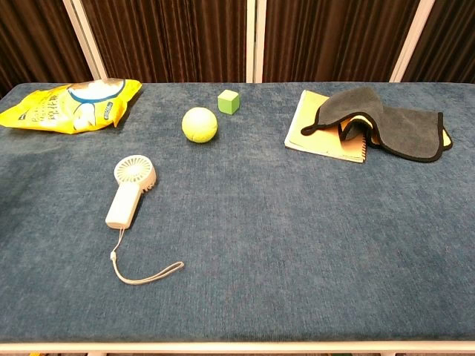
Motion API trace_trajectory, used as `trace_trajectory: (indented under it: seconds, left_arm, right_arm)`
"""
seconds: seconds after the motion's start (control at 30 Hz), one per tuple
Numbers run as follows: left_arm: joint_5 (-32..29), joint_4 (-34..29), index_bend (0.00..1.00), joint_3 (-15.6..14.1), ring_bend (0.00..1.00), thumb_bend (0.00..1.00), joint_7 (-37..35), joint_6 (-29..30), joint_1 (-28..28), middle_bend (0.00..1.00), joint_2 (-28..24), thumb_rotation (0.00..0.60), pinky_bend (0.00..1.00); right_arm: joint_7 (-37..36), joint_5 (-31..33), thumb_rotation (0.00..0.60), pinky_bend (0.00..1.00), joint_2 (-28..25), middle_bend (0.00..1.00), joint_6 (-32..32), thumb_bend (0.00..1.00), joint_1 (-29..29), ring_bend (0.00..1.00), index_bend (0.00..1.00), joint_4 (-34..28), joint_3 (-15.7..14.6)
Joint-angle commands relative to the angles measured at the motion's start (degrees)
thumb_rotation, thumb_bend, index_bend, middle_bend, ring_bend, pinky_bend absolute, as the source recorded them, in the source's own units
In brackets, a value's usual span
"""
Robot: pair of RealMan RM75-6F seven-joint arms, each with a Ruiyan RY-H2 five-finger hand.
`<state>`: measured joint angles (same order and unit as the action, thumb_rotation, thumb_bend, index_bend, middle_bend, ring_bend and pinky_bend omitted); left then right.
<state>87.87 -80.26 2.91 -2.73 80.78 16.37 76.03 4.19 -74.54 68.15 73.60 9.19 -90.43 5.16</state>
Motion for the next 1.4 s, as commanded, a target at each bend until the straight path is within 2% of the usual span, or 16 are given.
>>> trace_trajectory:
  seconds: [0.03, 0.43, 0.63, 0.73, 0.83, 0.9, 1.0, 1.1, 1.4]
  left_arm:
    - [-0.4, 0.0, 0.15, 0.1, 0.17, 0.13, -0.2, 0.0, -0.2, 0.22, -0.1, 0.600, 0.33]
    - [-0.1, -0.8, 0.14, 0.1, 0.17, 0.14, 0.1, -0.6, 0.1, 0.22, -0.3, 0.600, 0.33]
    - [-0.3, -1.3, 0.14, 0.0, 0.19, 0.14, -0.1, -1.4, 0.2, 0.26, -0.9, 0.600, 0.37]
    - [-0.1, -1.7, 0.14, 0.0, 0.30, 0.15, 0.9, -0.9, 0.0, 0.35, -0.9, 0.600, 0.47]
    - [0.6, -0.9, 0.14, 0.3, 0.50, 0.18, 0.5, 0.4, -0.1, 0.50, 0.0, 0.600, 0.63]
    - [1.0, -0.4, 0.14, 0.1, 0.65, 0.25, -0.8, 0.1, 0.1, 0.64, 0.6, 0.600, 0.73]
    - [2.7, -0.8, 0.15, -0.7, 0.76, 0.35, -1.6, -0.7, 0.9, 0.78, 0.6, 0.600, 0.79]
    - [4.1, -0.4, 0.15, -1.5, 0.81, 0.38, -0.3, -1.8, 1.7, 0.82, 1.1, 0.600, 0.81]
    - [7.2, 2.4, 0.15, -4.3, 0.81, 0.41, -1.6, -6.2, 4.3, 0.83, 3.9, 0.600, 0.81]
  right_arm:
    - [0.1, 0.2, 0.600, 0.00, 0.1, 0.00, -0.2, 0.11, 0.1, 0.00, 0.00, 0.0, 0.1]
    - [-0.1, 0.4, 0.600, 0.00, 0.1, 0.00, -0.6, 0.11, 0.2, 0.00, 0.00, 0.0, 0.0]
    - [0.2, 0.2, 0.600, 0.00, 0.4, 0.00, -0.4, 0.11, 0.3, 0.00, 0.00, -0.4, 0.1]
    - [1.2, -0.3, 0.600, 0.00, 0.1, 0.00, -0.3, 0.11, 0.2, 0.00, 0.00, -1.3, -0.5]
    - [1.5, -0.7, 0.600, 0.00, -0.4, 0.00, 0.3, 0.11, 0.0, 0.00, 0.00, -1.5, -0.5]
    - [1.0, -0.2, 0.600, 0.00, -0.5, 0.00, 0.5, 0.11, 0.0, 0.00, 0.00, -1.4, 0.0]
    - [0.3, -0.4, 0.600, 0.00, -0.6, 0.00, 0.4, 0.11, -0.1, 0.00, 0.00, -1.4, -0.1]
    - [0.7, -0.3, 0.600, 0.00, -0.5, 0.00, -0.5, 0.11, 0.1, 0.00, 0.00, -0.7, -0.6]
    - [2.7, 1.0, 0.600, 0.00, -0.5, 0.00, -1.2, 0.11, 0.4, 0.00, 0.00, -1.4, -0.4]
